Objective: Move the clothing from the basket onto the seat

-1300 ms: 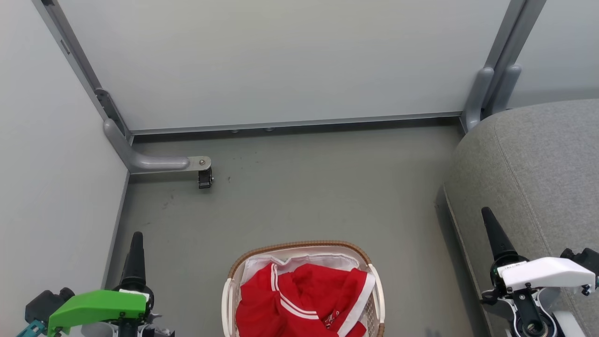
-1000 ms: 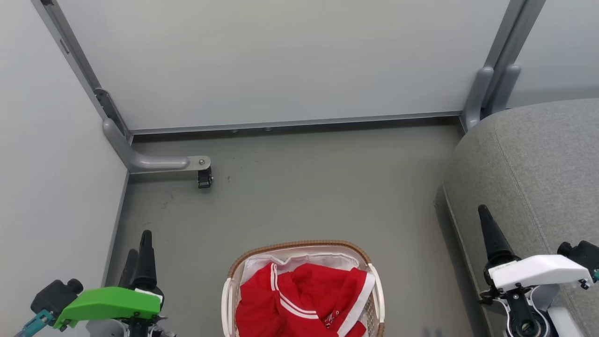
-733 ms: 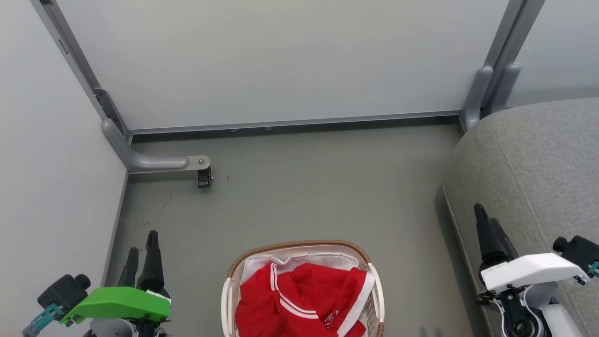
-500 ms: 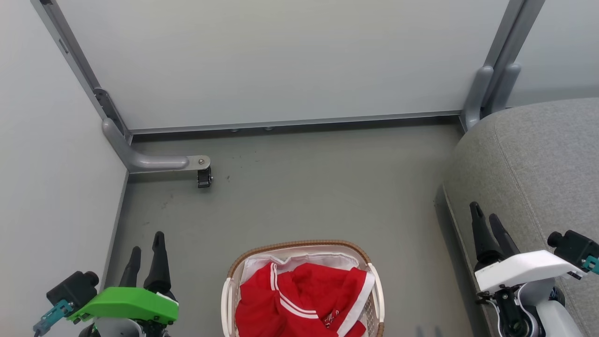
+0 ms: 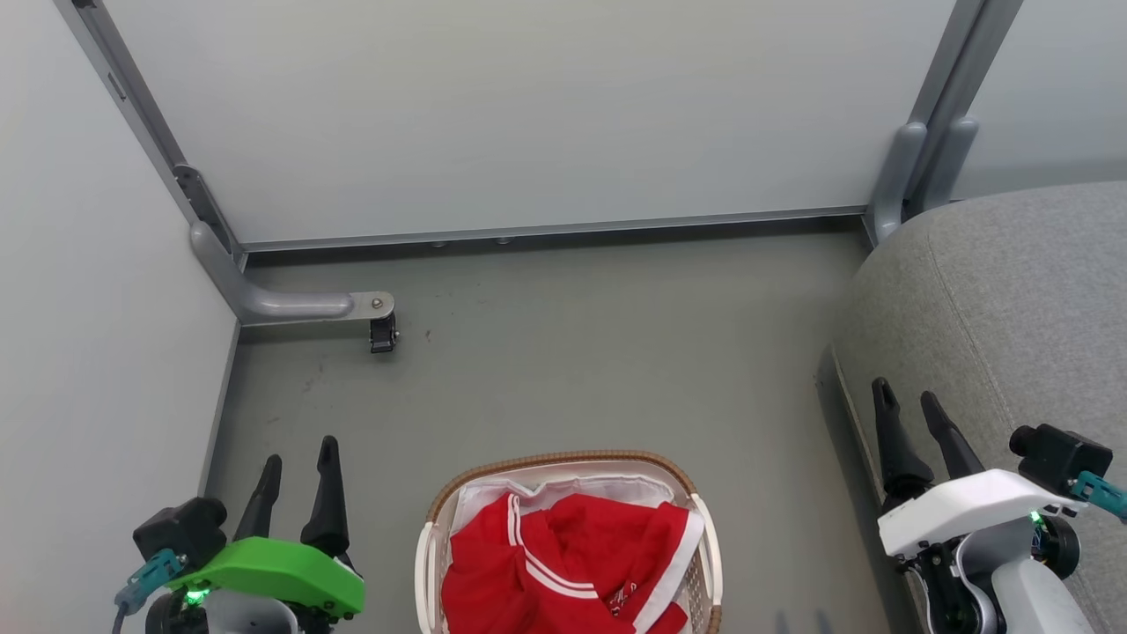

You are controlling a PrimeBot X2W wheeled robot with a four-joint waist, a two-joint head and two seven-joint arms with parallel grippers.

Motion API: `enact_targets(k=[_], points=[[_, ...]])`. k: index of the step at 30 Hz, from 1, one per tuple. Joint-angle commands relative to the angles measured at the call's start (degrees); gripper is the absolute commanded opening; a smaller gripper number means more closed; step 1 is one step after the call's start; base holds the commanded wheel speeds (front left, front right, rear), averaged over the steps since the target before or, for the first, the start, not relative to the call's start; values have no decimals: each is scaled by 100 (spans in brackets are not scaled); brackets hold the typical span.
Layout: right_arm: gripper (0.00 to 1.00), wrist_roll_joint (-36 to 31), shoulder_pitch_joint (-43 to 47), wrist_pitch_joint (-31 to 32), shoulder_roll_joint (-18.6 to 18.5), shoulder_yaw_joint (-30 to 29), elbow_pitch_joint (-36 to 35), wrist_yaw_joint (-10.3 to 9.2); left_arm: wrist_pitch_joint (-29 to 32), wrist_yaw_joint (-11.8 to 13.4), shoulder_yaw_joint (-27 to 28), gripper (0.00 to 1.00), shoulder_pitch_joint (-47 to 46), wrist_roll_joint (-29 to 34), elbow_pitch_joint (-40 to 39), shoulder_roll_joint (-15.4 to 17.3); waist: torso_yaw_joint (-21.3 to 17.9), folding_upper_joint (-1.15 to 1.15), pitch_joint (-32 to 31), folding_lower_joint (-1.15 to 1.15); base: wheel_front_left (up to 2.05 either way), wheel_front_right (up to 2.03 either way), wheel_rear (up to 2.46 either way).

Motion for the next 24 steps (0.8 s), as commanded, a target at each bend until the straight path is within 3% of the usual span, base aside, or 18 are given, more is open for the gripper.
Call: enact_targets(k=[1,24], points=[[100,-206,-145,-68,-19,12,-15,2,-65,25,-30,100,-168,199,-32,55,-3,0,-1,0,0,0,0],[100,-1694,-78,-393,4,10,223,2,-389,43,-257,100,-65,1411,155,0,-39,0,-16,0,0,0,0]])
